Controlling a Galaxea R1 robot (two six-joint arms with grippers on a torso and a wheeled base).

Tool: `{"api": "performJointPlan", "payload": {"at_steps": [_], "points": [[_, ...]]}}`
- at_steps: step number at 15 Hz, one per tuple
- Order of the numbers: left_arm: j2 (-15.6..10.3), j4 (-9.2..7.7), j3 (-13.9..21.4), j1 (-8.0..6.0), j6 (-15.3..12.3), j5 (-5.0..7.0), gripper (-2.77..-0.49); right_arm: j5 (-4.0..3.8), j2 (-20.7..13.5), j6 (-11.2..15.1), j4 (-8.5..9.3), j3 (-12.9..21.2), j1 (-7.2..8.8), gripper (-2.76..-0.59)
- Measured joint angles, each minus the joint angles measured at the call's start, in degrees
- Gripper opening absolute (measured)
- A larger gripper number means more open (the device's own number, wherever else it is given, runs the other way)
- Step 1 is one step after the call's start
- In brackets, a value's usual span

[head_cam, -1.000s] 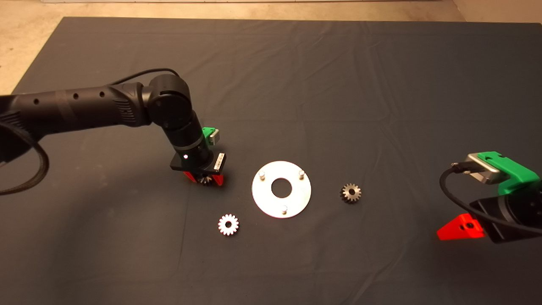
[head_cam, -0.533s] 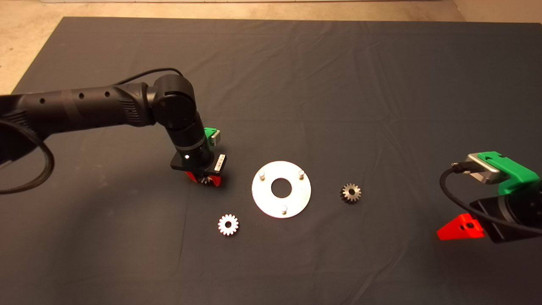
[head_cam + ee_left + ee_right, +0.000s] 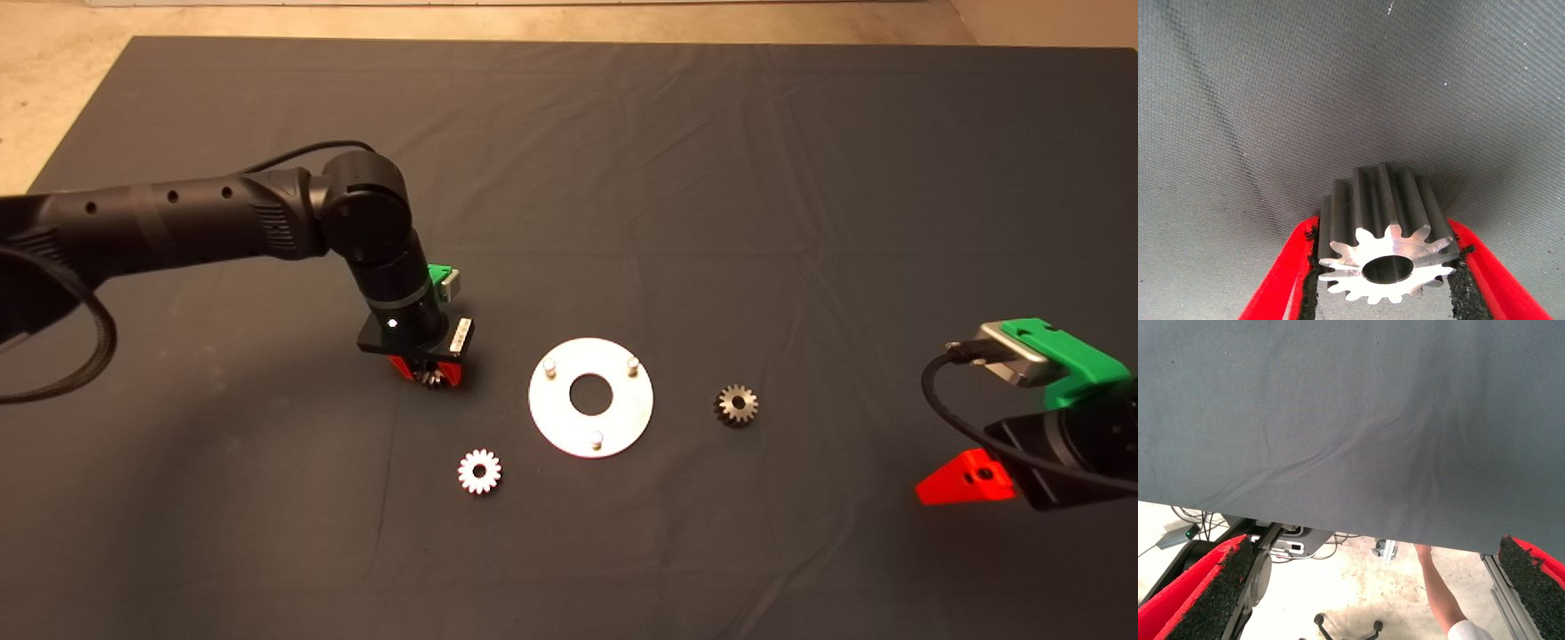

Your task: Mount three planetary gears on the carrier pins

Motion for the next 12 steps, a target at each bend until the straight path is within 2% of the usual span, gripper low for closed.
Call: {"api": "performJointPlan", "payload": {"at_steps": [5, 12], "points": [[0.01, -0.05, 0.01, 0.0, 0.45, 0.05, -2.18, 0.0, 0.09, 0.0, 0.05, 0.0, 0.0, -0.61], [0.09, 0.09, 0.52, -0.07, 0.5, 0.72, -2.27, 0.01, 0.28, 0.0, 0.18, 0.0, 0.0, -0.61]]}}
